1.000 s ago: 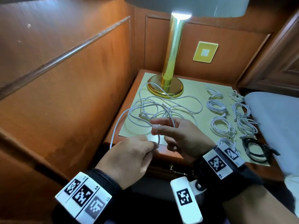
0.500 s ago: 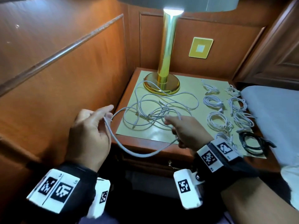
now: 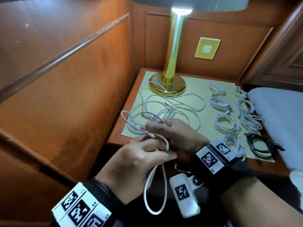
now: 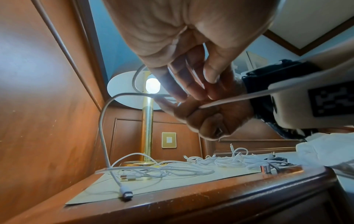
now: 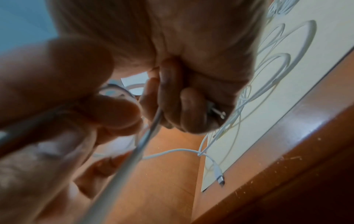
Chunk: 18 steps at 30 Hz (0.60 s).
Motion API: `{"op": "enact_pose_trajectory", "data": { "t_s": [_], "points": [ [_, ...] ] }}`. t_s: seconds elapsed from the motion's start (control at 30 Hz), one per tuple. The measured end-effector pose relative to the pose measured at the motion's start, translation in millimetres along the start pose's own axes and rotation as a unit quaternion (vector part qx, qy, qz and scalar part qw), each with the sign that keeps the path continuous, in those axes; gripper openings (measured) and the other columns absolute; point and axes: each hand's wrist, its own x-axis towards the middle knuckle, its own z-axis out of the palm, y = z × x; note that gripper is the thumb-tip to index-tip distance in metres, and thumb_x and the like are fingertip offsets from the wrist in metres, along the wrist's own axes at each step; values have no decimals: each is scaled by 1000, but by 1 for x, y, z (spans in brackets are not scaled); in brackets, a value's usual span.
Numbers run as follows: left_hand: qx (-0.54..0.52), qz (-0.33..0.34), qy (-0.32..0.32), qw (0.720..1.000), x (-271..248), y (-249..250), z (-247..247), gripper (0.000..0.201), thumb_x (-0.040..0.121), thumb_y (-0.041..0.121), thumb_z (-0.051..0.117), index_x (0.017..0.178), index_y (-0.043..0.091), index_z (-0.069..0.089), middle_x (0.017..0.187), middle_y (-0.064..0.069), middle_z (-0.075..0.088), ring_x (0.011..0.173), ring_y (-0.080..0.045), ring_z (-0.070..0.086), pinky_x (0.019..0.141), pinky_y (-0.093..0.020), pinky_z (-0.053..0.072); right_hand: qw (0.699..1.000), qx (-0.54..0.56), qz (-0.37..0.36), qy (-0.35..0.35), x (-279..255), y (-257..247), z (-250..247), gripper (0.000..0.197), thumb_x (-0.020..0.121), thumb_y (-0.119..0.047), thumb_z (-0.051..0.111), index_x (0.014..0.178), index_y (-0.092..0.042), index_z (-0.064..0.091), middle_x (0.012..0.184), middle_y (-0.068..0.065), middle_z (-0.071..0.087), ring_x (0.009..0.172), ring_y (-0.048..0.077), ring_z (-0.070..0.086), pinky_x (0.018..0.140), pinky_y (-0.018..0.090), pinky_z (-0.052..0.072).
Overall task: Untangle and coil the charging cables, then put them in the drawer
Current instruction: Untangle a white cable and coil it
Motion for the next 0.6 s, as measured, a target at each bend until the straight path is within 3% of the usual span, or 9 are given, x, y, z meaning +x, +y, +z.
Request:
{"op": "enact_pose_trajectory", "data": {
  "t_s": [0.07,0.17,0.23,0.3,0.37,0.43,0.5,0.57,0.6],
  "points": [
    [-3,1,-13,1000,0,-1,1,46,87,-6,60,123,20,72,119,-3,68,117,-27,61,92,-40,53,1000,-17,0,2,0,0,-2,67,70,-52,84,102,5,69,99,28,65,89,33,61,84,46,42],
    [26,22,1,999,3,3,-1,42,89,-6,58,121,18,73,121,-2,68,118,-23,61,95,-37,52,998,-52,42,-3,-8,-3,-3,86,65,-71,80,107,4,70,104,41,59,90,39,54,80,51,36],
    [40,35,18,998,4,12,-5,40,94,-2,49,123,16,72,122,-3,68,119,-22,61,99,-35,50,997,-56,47,8,-22,-7,-2,76,67,-75,76,99,-6,76,88,32,59,75,35,52,70,44,39],
    [23,36,57,997,0,25,-10,41,98,0,47,129,16,68,120,-4,69,116,-21,64,98,-33,51,997,-45,12,65,-44,-11,-5,62,70,-69,77,85,-10,73,67,14,49,54,24,42,52,31,35],
    [-25,-2,130,991,-6,45,-16,47,96,-4,51,136,19,61,114,1,68,99,-17,69,89,-27,54,991,-26,-43,127,-72,-19,-6,44,81,-53,74,78,-9,64,61,6,40,46,18,32,44,26,27],
    [-54,-57,224,972,-12,65,-25,45,96,-4,48,132,22,55,103,6,63,77,-13,65,75,-27,54,986,-13,-73,148,-105,-30,-5,32,85,-41,70,76,-11,64,61,7,39,46,16,29,43,26,23],
    [-61,-93,281,953,-17,84,-34,44,95,-3,46,128,26,55,103,6,60,72,-14,61,69,-31,53,988,-38,-73,129,-141,-39,0,27,83,-39,75,71,-16,67,69,15,43,50,19,31,46,28,24],
    [-58,-111,261,957,-20,103,-41,50,94,-3,52,134,27,51,117,9,59,80,-16,61,71,-31,53,989,-84,-72,97,-176,-44,10,26,81,-38,78,70,-17,68,76,17,49,51,20,33,47,27,27],
    [-56,-113,231,965,-21,114,-43,55,93,-1,56,141,26,47,127,11,57,87,-16,61,71,-29,53,989,-102,-75,81,-193,-46,17,27,82,-36,78,71,-13,66,70,16,50,48,19,34,45,25,27]
  ]
}}
